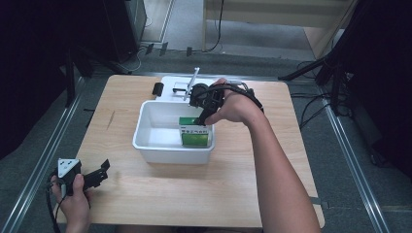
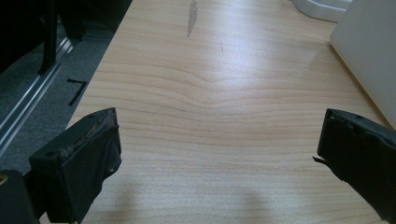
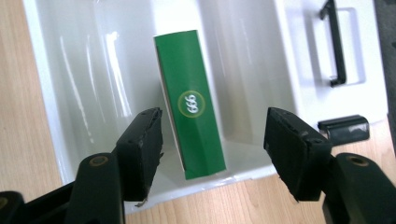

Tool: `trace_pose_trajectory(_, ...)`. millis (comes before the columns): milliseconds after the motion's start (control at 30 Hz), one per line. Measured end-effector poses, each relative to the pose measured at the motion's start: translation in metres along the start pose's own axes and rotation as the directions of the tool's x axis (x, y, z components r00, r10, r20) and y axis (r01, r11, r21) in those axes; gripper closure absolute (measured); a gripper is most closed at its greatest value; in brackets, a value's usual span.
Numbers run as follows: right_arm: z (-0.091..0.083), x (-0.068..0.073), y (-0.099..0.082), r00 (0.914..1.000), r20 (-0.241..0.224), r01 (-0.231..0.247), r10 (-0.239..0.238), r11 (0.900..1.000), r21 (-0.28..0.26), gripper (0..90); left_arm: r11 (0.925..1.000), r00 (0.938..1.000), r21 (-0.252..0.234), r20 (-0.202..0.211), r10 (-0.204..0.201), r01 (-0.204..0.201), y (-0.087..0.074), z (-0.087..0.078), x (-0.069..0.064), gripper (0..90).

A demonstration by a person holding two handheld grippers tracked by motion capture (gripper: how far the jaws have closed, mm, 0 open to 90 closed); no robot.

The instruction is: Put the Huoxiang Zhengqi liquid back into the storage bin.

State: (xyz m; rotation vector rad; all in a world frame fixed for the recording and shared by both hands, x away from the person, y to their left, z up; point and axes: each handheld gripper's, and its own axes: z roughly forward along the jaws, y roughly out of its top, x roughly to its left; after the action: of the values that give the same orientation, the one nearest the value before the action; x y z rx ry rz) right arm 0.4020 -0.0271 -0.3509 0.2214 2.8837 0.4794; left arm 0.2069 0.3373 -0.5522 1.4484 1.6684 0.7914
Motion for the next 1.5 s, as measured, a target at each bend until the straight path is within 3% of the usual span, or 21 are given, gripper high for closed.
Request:
trace_pose_trajectory(333,-0.017,-0.011,-0.014,0.9935,0.044,-0.101,0.105,0.9914,-0.083,34.6,1.0,1.0,0.004,0.001,0.0,0.0,0.0,0.0,0.0,0.0)
trace_pose_trajectory(567,-0.025,-0.018,-0.027,0.9803,0.066,-0.173,0.186,0.9711,-0.164,33.8,1.0,1.0,0.001,0.002,-0.003,0.003,0.0,0.0,0.0,0.0)
trace_pose_trajectory(600,-0.027,-0.02,-0.033,0.9701,0.085,-0.208,0.227,0.9584,-0.196,33.6,1.0,1.0,0.0,0.002,-0.003,0.003,0.0,0.0,0.0,0.0)
trace_pose_trajectory(667,-0.027,-0.021,-0.035,0.9678,0.094,-0.211,0.233,0.9558,-0.205,33.4,1.0,1.0,0.0,0.002,-0.003,0.003,0.0,0.0,0.0,0.0)
trace_pose_trajectory(700,-0.028,-0.023,-0.042,0.9557,0.112,-0.24,0.272,0.9406,-0.24,33.0,1.0,1.0,0.0,0.002,-0.002,0.002,0.0,0.0,0.0,0.0)
trace_pose_trajectory(767,-0.028,-0.025,-0.048,0.9464,0.118,-0.261,0.301,0.927,-0.269,32.8,1.0,1.0,0.001,0.001,-0.002,0.002,0.0,0.0,0.0,0.0)
trace_pose_trajectory(867,-0.028,-0.029,-0.06,0.9213,0.136,-0.307,0.364,0.8956,-0.322,32.7,1.0,1.0,-0.002,-0.001,0.0,0.0,0.0,0.0,0.0,0.0)
trace_pose_trajectory(933,-0.029,-0.031,-0.069,0.8991,0.143,-0.339,0.414,0.865,-0.37,32.8,1.0,1.0,-0.002,-0.001,0.0,0.0,0.0,0.0,0.0,0.0)
trace_pose_trajectory(967,-0.029,-0.031,-0.069,0.8991,0.143,-0.339,0.414,0.865,-0.37,32.8,1.0,1.0,-0.002,-0.001,0.0,0.0,0.0,0.0,0.0,0.0)
trace_pose_trajectory(1000,-0.03,-0.032,-0.077,0.8788,0.145,-0.365,0.455,0.8358,-0.41,32.9,1.0,1.0,-0.003,-0.001,0.0,0.0,0.0,0.0,0.0,0.0)
trace_pose_trajectory(1033,-0.03,-0.033,-0.081,0.8718,0.147,-0.371,0.467,0.8263,-0.424,32.8,1.0,1.0,-0.004,-0.001,0.0,0.0,0.0,0.0,0.0,0.0)
trace_pose_trajectory(1067,-0.03,-0.033,-0.081,0.8718,0.147,-0.371,0.467,0.8263,-0.424,32.8,1.0,1.0,-0.004,-0.001,0.0,0.0,0.0,0.0,0.0,0.0)
trace_pose_trajectory(1100,-0.03,-0.034,-0.092,0.8462,0.16,-0.396,0.508,0.8012,-0.449,32.6,1.0,1.0,-0.003,-0.002,0.002,-0.002,0.0,0.0,0.0,0.0)
trace_pose_trajectory(1167,-0.029,-0.034,-0.101,0.8227,0.167,-0.418,0.543,0.7768,-0.471,32.3,1.0,1.0,-0.005,-0.003,0.001,-0.001,0.0,0.0,0.0,0.0)
trace_pose_trajectory(1233,-0.027,-0.034,-0.112,0.7922,0.171,-0.436,0.586,0.7395,-0.513,31.4,1.0,1.0,-0.005,-0.003,0.001,-0.001,0.0,0.0,-0.001,0.0)
trace_pose_trajectory(1267,-0.027,-0.034,-0.112,0.7922,0.171,-0.436,0.586,0.7395,-0.513,31.4,1.0,1.0,-0.005,-0.003,0.001,-0.001,0.0,0.0,-0.001,0.0)
trace_pose_trajectory(1300,-0.026,-0.034,-0.122,0.7637,0.178,-0.45,0.621,0.7089,-0.543,30.9,1.0,1.0,-0.005,-0.003,0.0,0.0,0.0,0.0,0.0,0.0)
trace_pose_trajectory(1400,-0.024,-0.032,-0.135,0.739,0.186,-0.444,0.648,0.6758,-0.588,29.3,1.0,1.0,-0.003,-0.003,0.002,-0.002,0.0,0.0,-0.001,0.0)
trace_pose_trajectory(1433,-0.024,-0.031,-0.14,0.7233,0.187,-0.447,0.665,0.6571,-0.607,27.8,1.0,1.0,-0.003,-0.003,0.002,-0.002,0.0,0.0,-0.001,0.0)
trace_pose_trajectory(1467,-0.023,-0.03,-0.144,0.7152,0.193,-0.443,0.672,0.6496,-0.618,27.0,1.0,1.0,-0.002,-0.003,0.003,-0.003,0.0,0.0,-0.001,0.0)
trace_pose_trajectory(1500,-0.023,-0.029,-0.148,0.6981,0.196,-0.449,0.689,0.6341,-0.629,26.6,1.0,1.0,-0.003,-0.003,0.003,-0.003,0.0,0.0,-0.001,0.0)
